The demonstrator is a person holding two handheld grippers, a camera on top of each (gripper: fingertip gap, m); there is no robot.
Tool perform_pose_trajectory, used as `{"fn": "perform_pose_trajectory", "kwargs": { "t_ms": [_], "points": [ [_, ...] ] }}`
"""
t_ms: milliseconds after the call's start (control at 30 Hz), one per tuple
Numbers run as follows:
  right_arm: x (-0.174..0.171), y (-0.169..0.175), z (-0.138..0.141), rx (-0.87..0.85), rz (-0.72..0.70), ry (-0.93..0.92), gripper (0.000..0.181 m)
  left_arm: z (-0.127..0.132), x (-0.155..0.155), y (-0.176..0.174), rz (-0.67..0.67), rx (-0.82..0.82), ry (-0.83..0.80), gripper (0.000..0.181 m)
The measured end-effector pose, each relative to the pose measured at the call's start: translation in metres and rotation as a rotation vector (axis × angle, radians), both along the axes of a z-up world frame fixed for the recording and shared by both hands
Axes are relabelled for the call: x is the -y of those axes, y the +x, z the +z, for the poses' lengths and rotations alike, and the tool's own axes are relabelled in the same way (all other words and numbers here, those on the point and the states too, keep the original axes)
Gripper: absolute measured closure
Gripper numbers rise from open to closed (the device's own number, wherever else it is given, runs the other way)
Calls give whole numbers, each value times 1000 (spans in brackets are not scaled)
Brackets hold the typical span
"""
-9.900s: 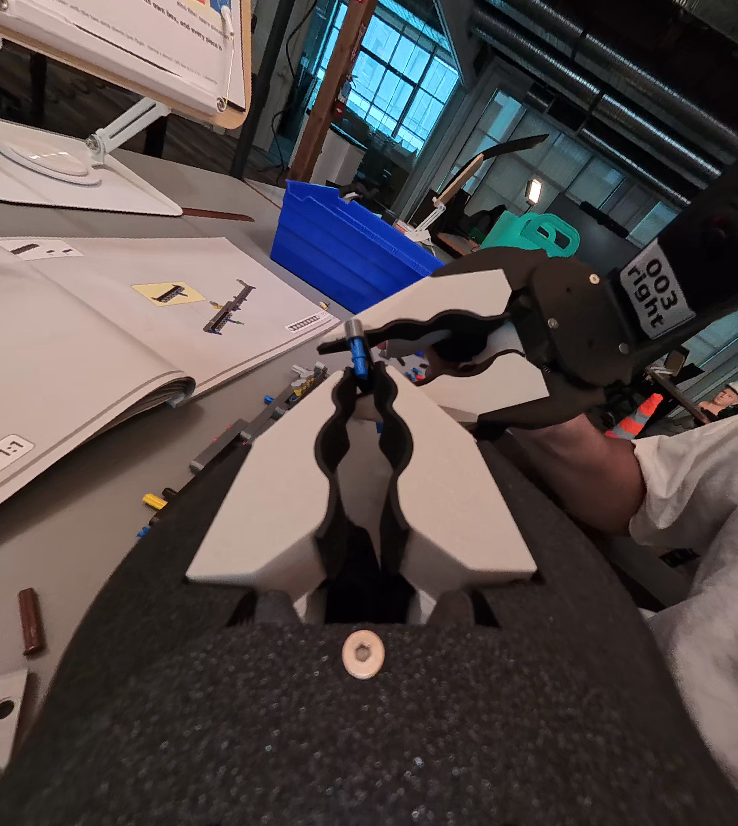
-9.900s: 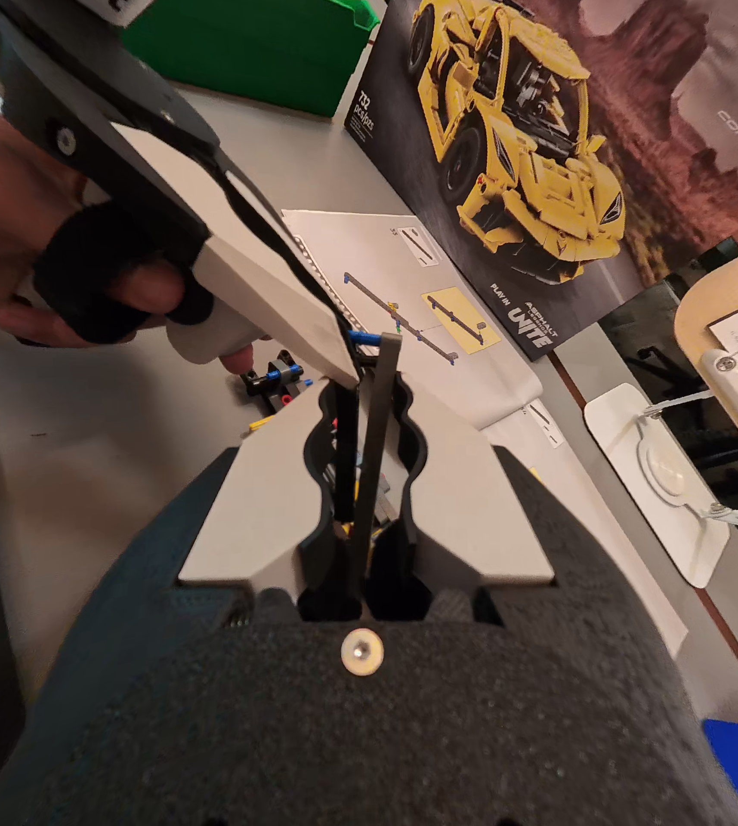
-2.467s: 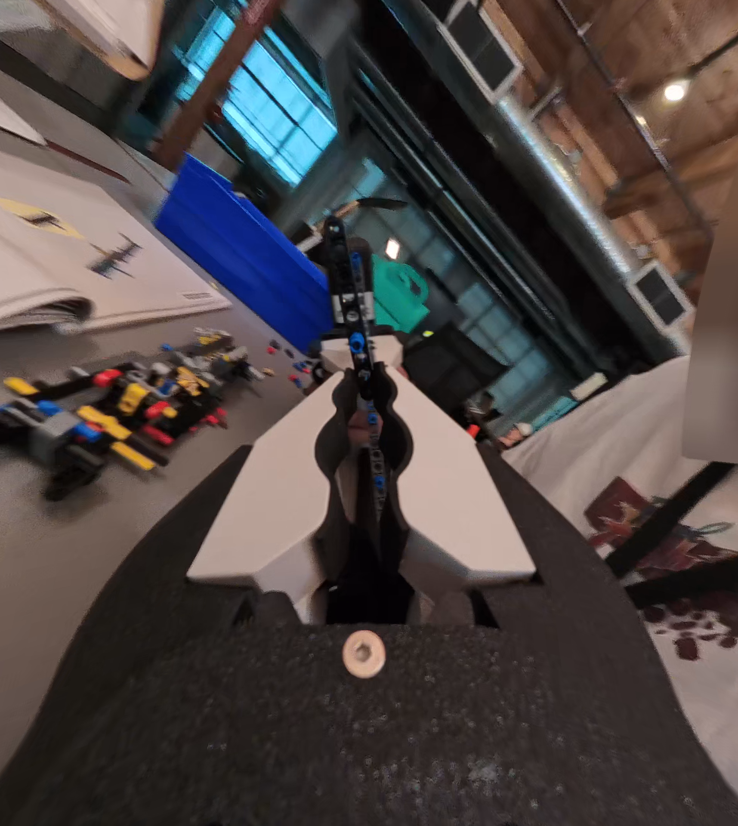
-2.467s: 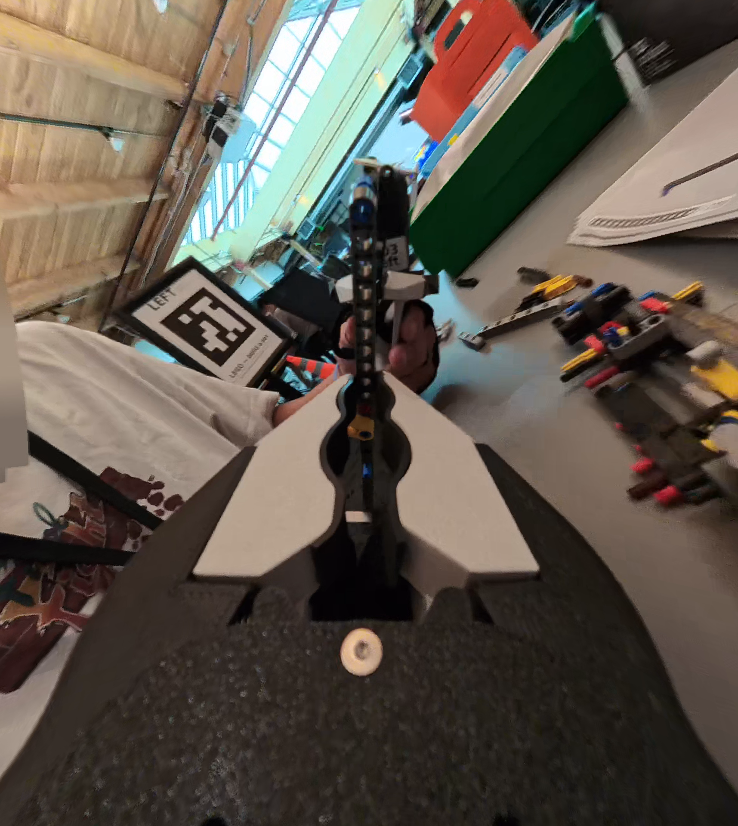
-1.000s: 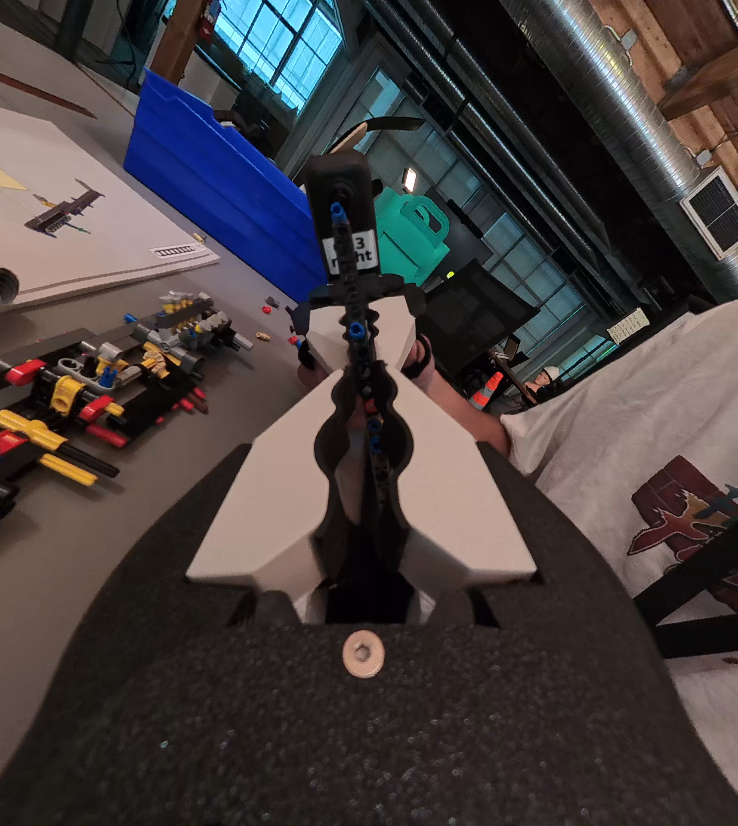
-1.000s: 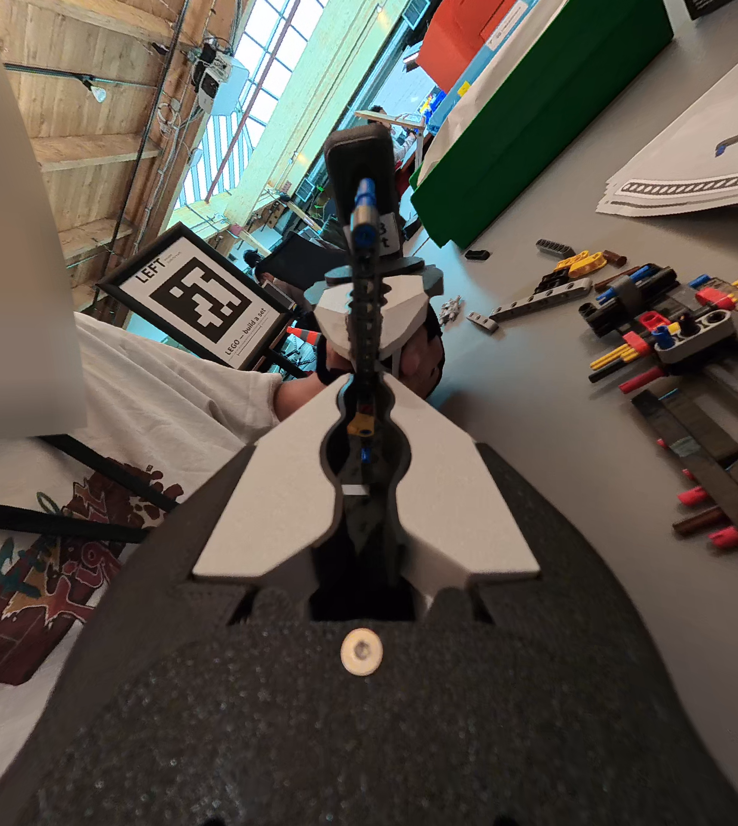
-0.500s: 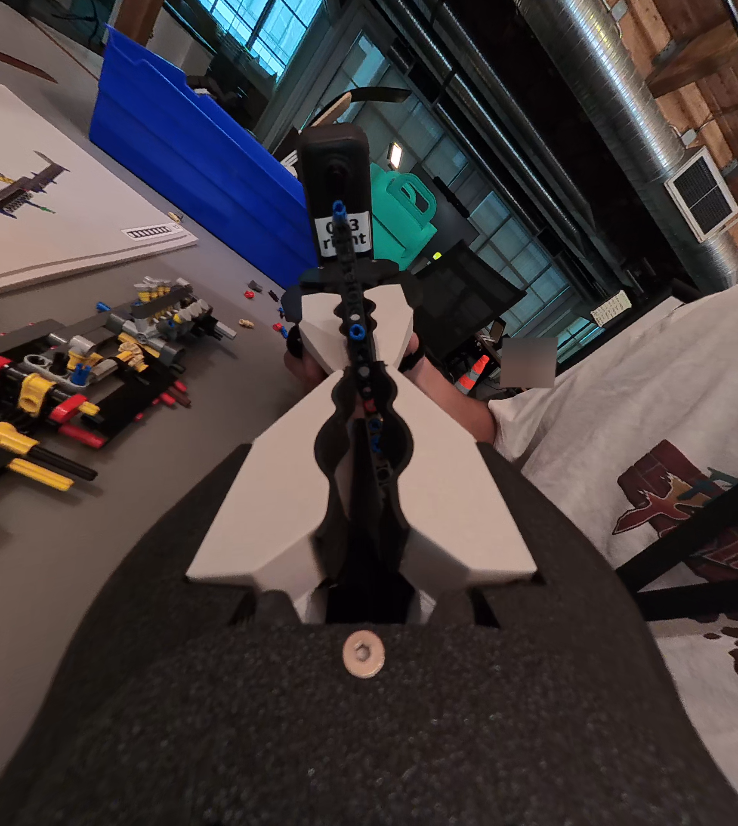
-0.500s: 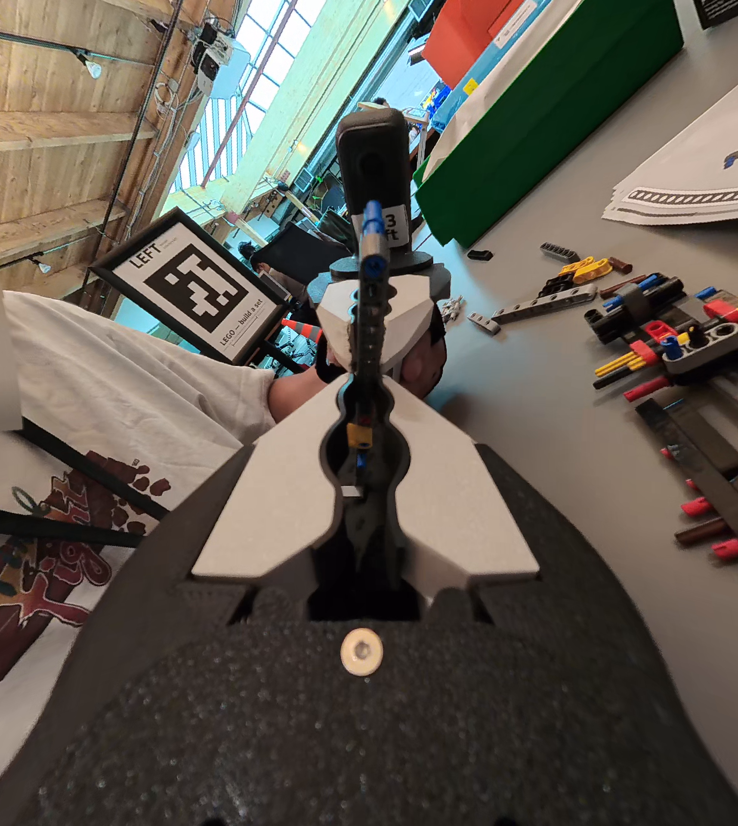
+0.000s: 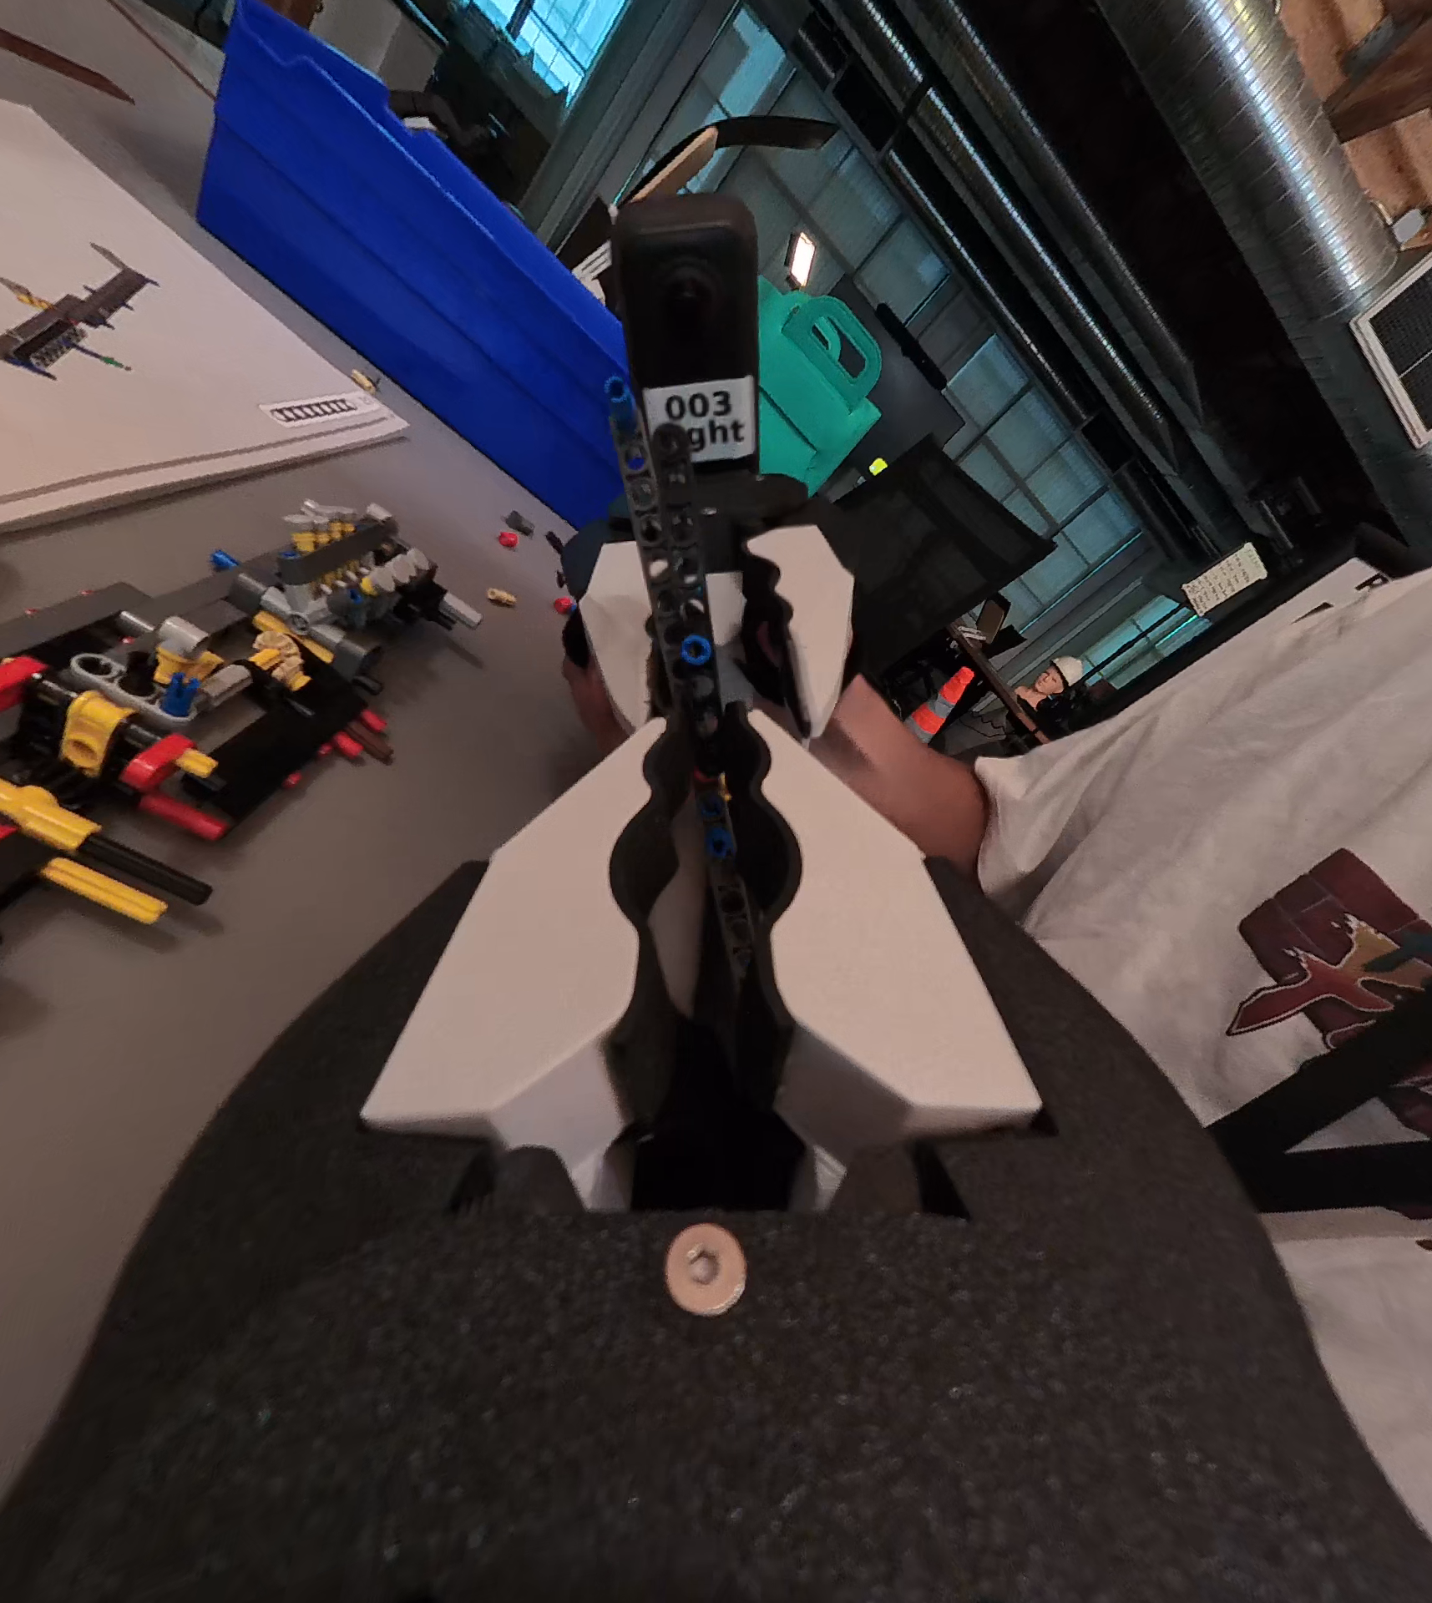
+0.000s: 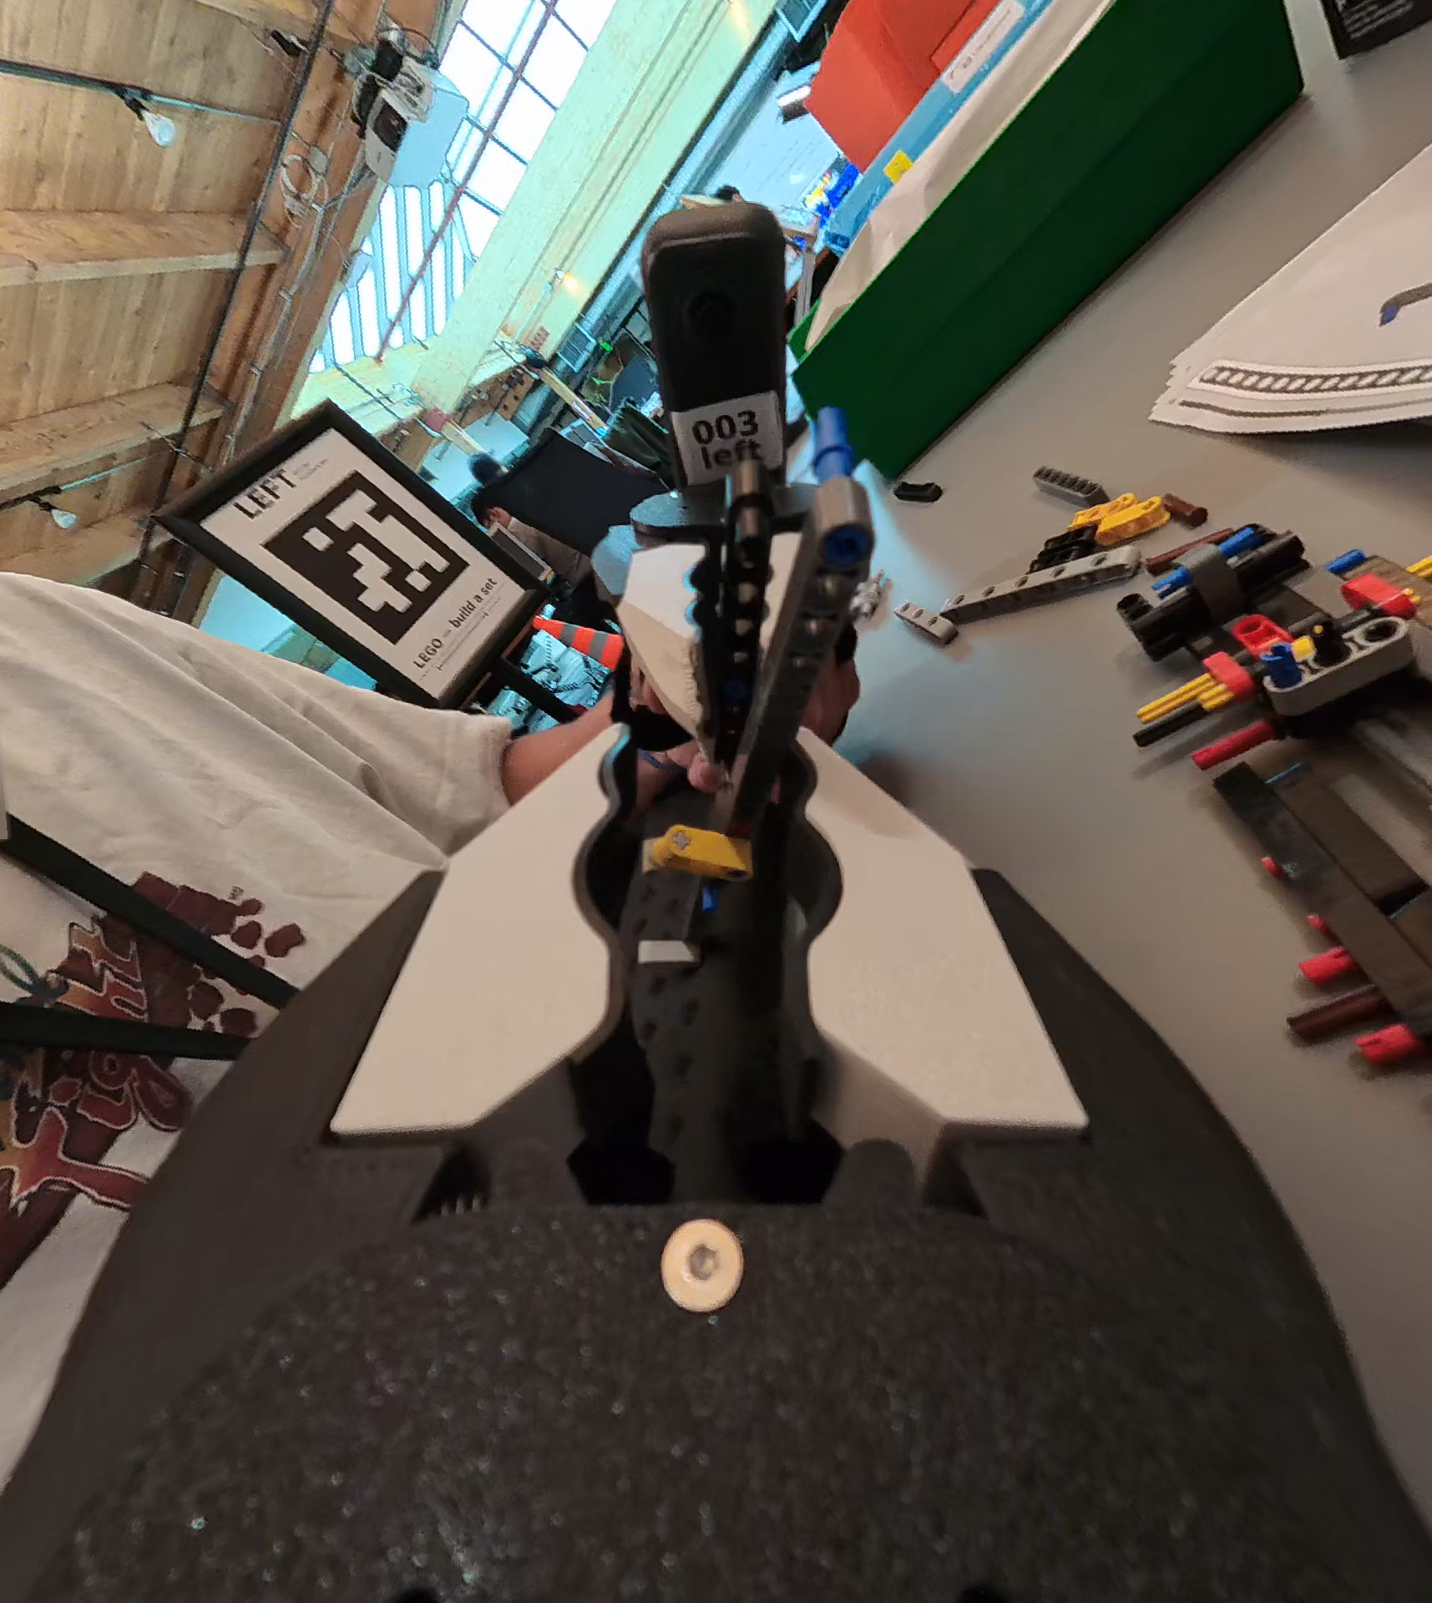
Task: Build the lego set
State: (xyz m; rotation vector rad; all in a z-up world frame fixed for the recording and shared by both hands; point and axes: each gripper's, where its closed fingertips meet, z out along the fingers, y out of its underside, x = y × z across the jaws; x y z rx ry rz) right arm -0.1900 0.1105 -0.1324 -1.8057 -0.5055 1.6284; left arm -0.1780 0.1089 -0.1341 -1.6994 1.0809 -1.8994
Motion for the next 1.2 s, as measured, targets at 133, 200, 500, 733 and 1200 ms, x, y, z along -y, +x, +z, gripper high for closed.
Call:
{"fn": "perform_pose_trajectory", "kwargs": {
  "t_ms": [133,200,500,733,1200],
  "points": [
    [3,13,-11,134,-10,64,142,-8,0,5,-21,-47,-13,175],
    [-2,37,-13,189,-59,89,151,-8,5,7,-57,-53,-23,175],
    [24,68,7,235,-96,403,173,4,8,6,-146,-68,195,175],
    [48,74,-51,447,18,163,176,-7,28,2,-329,-121,316,175],
    [40,61,-75,593,82,43,157,-42,25,-7,-412,-311,381,175]
  ]
}}
